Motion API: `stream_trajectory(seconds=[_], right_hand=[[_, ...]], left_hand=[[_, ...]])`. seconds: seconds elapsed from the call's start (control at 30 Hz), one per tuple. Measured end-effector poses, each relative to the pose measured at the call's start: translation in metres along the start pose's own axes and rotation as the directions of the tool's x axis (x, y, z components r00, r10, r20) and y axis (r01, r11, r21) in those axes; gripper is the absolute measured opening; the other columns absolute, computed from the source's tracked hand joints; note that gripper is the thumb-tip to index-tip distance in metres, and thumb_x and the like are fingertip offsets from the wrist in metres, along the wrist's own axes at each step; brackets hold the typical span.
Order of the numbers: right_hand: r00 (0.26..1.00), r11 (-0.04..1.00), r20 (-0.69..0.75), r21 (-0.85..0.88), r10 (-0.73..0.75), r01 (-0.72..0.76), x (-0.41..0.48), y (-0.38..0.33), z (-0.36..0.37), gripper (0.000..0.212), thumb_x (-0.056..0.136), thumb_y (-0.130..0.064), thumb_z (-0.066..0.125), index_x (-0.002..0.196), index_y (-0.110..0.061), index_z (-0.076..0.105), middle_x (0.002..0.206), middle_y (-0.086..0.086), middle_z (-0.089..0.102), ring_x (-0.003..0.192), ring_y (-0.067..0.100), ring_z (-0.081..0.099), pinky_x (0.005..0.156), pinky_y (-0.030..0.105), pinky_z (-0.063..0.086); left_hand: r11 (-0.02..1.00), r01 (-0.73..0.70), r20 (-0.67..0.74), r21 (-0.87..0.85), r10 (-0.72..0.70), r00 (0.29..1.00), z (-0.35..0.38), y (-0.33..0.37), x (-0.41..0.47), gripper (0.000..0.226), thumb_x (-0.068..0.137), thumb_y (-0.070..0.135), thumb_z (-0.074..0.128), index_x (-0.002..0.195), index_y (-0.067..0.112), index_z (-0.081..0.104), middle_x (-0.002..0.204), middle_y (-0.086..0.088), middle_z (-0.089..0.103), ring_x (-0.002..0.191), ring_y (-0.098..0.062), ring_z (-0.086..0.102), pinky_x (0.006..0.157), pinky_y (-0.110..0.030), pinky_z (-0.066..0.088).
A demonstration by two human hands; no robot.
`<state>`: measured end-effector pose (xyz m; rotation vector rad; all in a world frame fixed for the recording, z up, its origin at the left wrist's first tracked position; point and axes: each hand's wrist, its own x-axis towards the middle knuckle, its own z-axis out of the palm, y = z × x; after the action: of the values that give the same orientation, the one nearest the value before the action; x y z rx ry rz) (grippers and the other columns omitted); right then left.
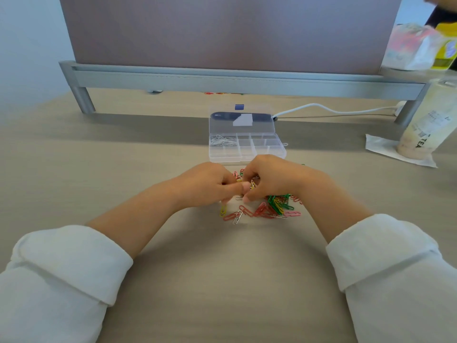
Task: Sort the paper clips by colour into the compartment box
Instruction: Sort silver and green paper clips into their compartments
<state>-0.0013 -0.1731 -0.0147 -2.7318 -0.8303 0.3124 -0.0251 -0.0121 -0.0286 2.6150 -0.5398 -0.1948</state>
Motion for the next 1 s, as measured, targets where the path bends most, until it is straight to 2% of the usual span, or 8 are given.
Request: stream_trajectory(seconds=[0.13,0.23,0.37,0.53,0.7,0.8,0.87,1.0], right_hand=[[0.999,1.0,0.026,-0.021,0.021,-0.02,0.002,0.004,0.001,0.011,0.076,-0.029,0.074,0.075,-0.023,0.065,0.066,-0.013,0.043,0.063,0.003,0.042,0.054,0.02,0.032],[1.0,0.999,0.019,-0.041,0.022,-0.022,0.003,0.005,0.002,0.011,0.078,-0.029,0.072,0.079,-0.019,0.067,0.069,-0.013,0.045,0.066,0.004,0.043,0.056,0.018,0.034],[1.0,1.0,-0.005,-0.006,-0.002,0.002,0.002,0.003,0.002,0.013,0.079,-0.021,0.07,0.074,-0.026,0.059,0.067,-0.014,0.039,0.062,0.002,0.038,0.055,0.017,0.029],[1.0,1.0,0.02,0.009,-0.017,0.017,0.001,0.004,0.0,0.01,0.079,-0.021,0.071,0.089,-0.024,0.071,0.066,-0.016,0.04,0.061,0.0,0.038,0.054,0.017,0.028],[1.0,1.0,0.012,-0.006,0.0,0.0,0.003,0.005,0.003,0.007,0.08,-0.023,0.071,0.087,-0.023,0.07,0.072,-0.018,0.042,0.066,-0.001,0.04,0.06,0.018,0.031],[1.0,0.999,-0.016,0.033,-0.014,0.015,0.002,0.004,0.002,0.008,0.079,-0.019,0.071,0.08,-0.024,0.066,0.066,-0.015,0.042,0.062,0.001,0.04,0.062,0.019,0.032],[1.0,0.998,-0.001,0.056,-0.025,0.025,0.001,0.003,0.0,0.008,0.078,-0.018,0.072,0.081,-0.025,0.068,0.062,-0.014,0.041,0.059,0.001,0.04,0.056,0.017,0.03],[0.999,1.0,0.037,0.027,-0.008,0.007,0.001,0.003,0.0,0.009,0.078,-0.022,0.073,0.087,-0.023,0.071,0.066,-0.016,0.043,0.062,0.001,0.04,0.055,0.016,0.028]], left_hand=[[0.97,-0.08,0.076,0.23,0.064,0.995,0.003,0.006,-0.005,0.027,0.073,0.053,0.068,0.061,0.03,0.06,0.051,0.006,0.039,0.05,-0.008,0.038,0.051,-0.023,0.028],[0.965,-0.083,0.089,0.247,0.062,0.994,0.002,0.008,-0.005,0.023,0.07,0.049,0.072,0.078,0.028,0.068,0.06,0.01,0.04,0.057,-0.004,0.041,0.054,-0.019,0.031],[0.969,-0.091,0.129,0.231,0.063,0.99,-0.003,0.007,-0.005,0.016,0.076,0.039,0.071,0.087,0.027,0.069,0.062,0.011,0.038,0.057,-0.002,0.039,0.05,-0.013,0.027],[0.961,-0.081,0.144,0.265,0.044,0.989,-0.01,0.002,-0.004,0.011,0.081,0.031,0.067,0.09,0.025,0.069,0.061,0.011,0.039,0.055,-0.002,0.04,0.049,-0.012,0.026],[0.962,-0.067,0.126,0.264,0.035,0.991,-0.012,0.0,-0.003,0.016,0.086,0.032,0.062,0.096,0.023,0.07,0.063,0.014,0.042,0.06,-0.001,0.041,0.05,-0.008,0.028],[0.966,-0.051,0.102,0.254,0.026,0.994,-0.013,-0.001,-0.002,0.015,0.086,0.03,0.06,0.095,0.021,0.069,0.061,0.012,0.041,0.057,-0.003,0.041,0.049,-0.01,0.028],[0.964,-0.054,0.096,0.26,0.03,0.995,-0.016,-0.002,-0.003,0.013,0.083,0.03,0.064,0.093,0.024,0.069,0.059,0.01,0.039,0.054,-0.004,0.04,0.048,-0.013,0.029],[0.966,-0.082,0.135,0.246,0.05,0.99,-0.024,-0.004,-0.006,0.016,0.072,0.04,0.075,0.081,0.03,0.068,0.056,0.007,0.037,0.051,-0.005,0.04,0.047,-0.015,0.03]])
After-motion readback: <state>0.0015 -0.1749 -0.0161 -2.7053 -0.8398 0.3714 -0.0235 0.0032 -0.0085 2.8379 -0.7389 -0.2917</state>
